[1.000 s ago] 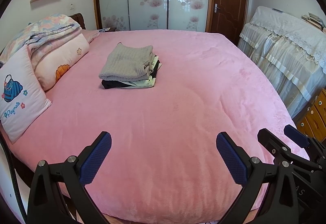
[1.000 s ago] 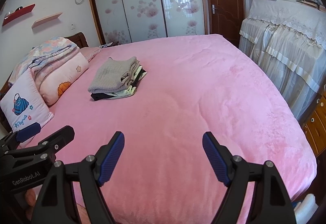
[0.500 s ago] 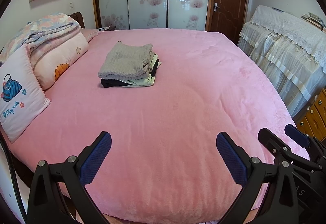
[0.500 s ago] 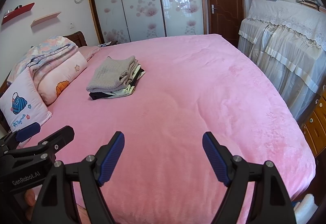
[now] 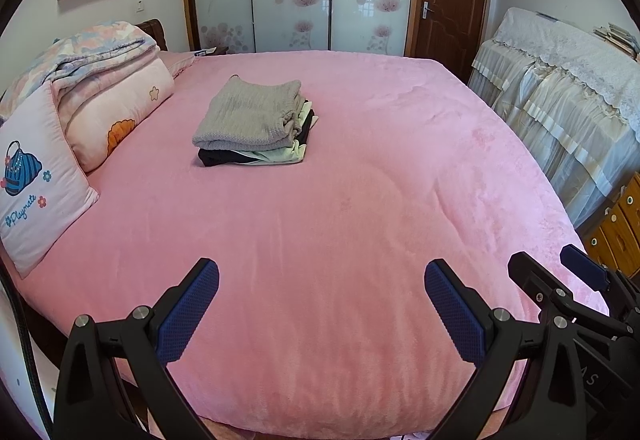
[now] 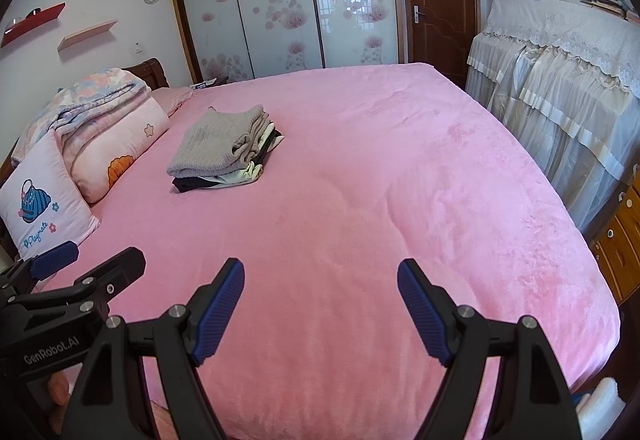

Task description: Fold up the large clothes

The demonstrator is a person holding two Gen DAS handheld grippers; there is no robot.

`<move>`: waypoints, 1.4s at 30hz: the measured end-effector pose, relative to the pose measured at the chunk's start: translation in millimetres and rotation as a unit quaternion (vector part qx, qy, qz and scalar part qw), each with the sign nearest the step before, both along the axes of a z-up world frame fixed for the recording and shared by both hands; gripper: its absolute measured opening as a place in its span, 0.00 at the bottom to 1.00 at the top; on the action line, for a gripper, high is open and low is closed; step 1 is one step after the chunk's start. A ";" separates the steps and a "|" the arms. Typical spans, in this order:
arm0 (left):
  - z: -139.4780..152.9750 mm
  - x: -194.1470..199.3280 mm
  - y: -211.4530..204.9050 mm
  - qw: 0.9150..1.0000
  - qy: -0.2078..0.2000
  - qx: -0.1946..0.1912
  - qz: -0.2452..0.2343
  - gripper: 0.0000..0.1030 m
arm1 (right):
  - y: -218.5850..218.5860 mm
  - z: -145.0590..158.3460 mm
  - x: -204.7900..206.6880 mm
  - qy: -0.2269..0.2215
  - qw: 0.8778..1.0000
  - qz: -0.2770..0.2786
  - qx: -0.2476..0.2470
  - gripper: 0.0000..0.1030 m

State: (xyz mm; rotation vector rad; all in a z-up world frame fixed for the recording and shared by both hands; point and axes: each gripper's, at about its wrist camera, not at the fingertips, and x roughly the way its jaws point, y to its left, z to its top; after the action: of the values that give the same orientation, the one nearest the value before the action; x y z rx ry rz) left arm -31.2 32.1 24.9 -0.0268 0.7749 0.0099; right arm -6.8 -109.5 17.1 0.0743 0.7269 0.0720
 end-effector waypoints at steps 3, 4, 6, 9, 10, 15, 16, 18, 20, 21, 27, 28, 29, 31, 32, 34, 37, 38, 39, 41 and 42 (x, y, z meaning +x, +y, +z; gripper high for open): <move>-0.6 2.2 1.0 1.000 0.001 0.000 0.001 0.99 | 1.3 0.1 0.5 0.000 1.000 0.001 -0.001 0.77; -0.5 2.4 1.5 1.000 0.001 0.001 0.001 0.99 | 1.5 0.1 0.4 0.000 1.000 0.001 -0.001 0.77; -0.9 3.6 0.6 1.000 0.003 0.001 0.002 0.99 | 0.7 -0.6 -0.1 0.000 1.000 0.001 -0.002 0.77; -1.8 4.4 1.3 1.000 0.003 0.001 0.002 0.99 | 0.4 -0.4 -0.1 0.001 1.000 0.001 -0.001 0.77; -2.0 4.4 1.2 1.000 0.003 0.002 0.002 0.99 | 1.7 0.2 0.6 0.001 1.000 0.001 -0.002 0.77; -2.8 4.9 1.3 1.000 0.003 0.003 0.003 0.99 | 2.1 0.4 0.6 0.001 1.000 0.001 -0.002 0.77; -2.7 4.9 1.3 1.000 0.003 0.002 0.003 0.99 | 2.3 0.5 0.7 0.001 1.000 0.001 -0.002 0.77; -2.9 5.0 1.3 1.000 0.004 0.002 0.003 0.99 | 2.4 0.7 0.8 0.001 1.000 0.001 -0.003 0.77; -4.0 5.8 1.6 1.000 0.005 0.002 0.003 0.99 | 1.7 0.1 0.7 0.002 1.000 0.001 -0.004 0.77; -4.7 5.9 1.5 1.000 0.006 0.001 0.004 0.99 | 2.7 0.7 0.8 0.002 1.000 0.001 -0.003 0.77; -6.0 6.1 0.4 1.000 0.008 0.002 0.005 0.99 | 3.8 1.0 0.9 0.002 1.000 0.001 -0.004 0.77; -6.2 6.1 0.3 1.000 0.009 0.002 0.006 0.99 | 4.0 1.2 0.9 0.002 1.000 0.000 -0.004 0.77; -6.3 5.9 0.0 1.000 0.009 0.002 0.006 0.99 | 4.3 1.4 1.0 0.002 1.000 0.000 -0.004 0.77; -6.5 6.6 -0.3 1.000 0.009 0.003 0.005 0.99 | 4.3 1.6 1.1 0.002 1.000 0.000 -0.004 0.77; -7.1 6.6 0.2 1.000 0.009 0.003 0.005 0.99 | 4.4 1.8 1.2 0.002 1.000 0.000 -0.004 0.77; -7.4 6.7 0.2 1.000 0.010 0.003 0.005 0.99 | 4.4 2.0 1.4 0.002 1.000 0.001 -0.004 0.77; -7.1 6.8 0.3 1.000 0.010 0.003 0.006 0.99 | 4.2 1.9 1.9 0.003 1.000 0.001 -0.005 0.77; -7.9 7.8 1.5 1.000 0.011 0.003 0.005 0.99 | 4.1 2.0 1.9 0.003 1.000 0.001 -0.005 0.77; -8.7 8.2 2.1 1.000 0.012 0.002 0.005 0.99 | 4.4 2.3 2.1 0.003 1.000 0.001 -0.005 0.77; -9.9 8.7 2.6 1.000 0.014 0.002 0.006 0.99 | 4.7 2.5 2.2 0.003 1.000 0.001 -0.005 0.77; -10.6 9.1 3.1 1.000 0.015 0.001 0.006 0.99 | 4.3 2.3 1.9 0.004 1.000 0.001 -0.005 0.77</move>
State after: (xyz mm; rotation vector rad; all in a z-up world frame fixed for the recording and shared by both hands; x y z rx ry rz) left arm -22.0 35.2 14.3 -0.0289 0.8043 0.0223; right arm -5.0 -105.2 19.4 0.0652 0.7346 0.0699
